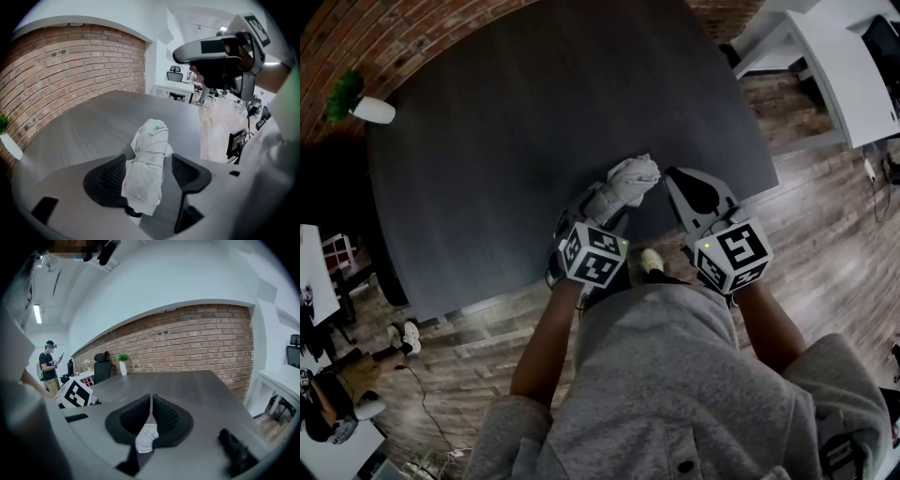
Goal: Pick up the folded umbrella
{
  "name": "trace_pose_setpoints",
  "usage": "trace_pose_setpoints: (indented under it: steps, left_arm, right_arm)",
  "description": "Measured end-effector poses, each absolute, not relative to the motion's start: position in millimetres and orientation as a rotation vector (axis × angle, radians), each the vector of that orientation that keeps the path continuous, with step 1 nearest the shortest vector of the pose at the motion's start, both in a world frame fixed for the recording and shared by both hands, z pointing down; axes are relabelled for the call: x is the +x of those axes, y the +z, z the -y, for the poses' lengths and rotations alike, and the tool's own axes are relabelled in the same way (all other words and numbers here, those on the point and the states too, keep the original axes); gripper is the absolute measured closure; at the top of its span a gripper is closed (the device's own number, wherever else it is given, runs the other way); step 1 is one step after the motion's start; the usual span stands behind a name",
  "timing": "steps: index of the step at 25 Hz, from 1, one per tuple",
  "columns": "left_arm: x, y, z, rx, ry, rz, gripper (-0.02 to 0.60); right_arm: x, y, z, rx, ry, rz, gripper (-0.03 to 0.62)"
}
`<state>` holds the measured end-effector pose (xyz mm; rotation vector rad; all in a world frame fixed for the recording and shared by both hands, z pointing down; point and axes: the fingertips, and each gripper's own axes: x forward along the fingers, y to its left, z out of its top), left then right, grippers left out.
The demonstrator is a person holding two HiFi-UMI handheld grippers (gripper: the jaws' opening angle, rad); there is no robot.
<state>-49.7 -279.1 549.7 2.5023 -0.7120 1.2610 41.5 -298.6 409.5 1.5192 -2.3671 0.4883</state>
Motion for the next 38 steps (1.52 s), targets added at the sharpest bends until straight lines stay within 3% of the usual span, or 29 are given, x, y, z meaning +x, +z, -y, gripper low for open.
trace_pose_setpoints:
  steps: [34, 38]
  left_arm:
    - [-26.1, 618.1, 293.1, 2.313, 1.728, 0.284, 0.265]
    - [-24.6, 616.9, 288.5, 2.337, 1.678, 0.318, 0.297]
  right_arm:
    - [101.3, 409.2, 261.6, 1.737, 0.526, 2.204, 0.563]
    - [103.5, 409.1, 254.1, 1.744, 0.525, 2.208, 0.563]
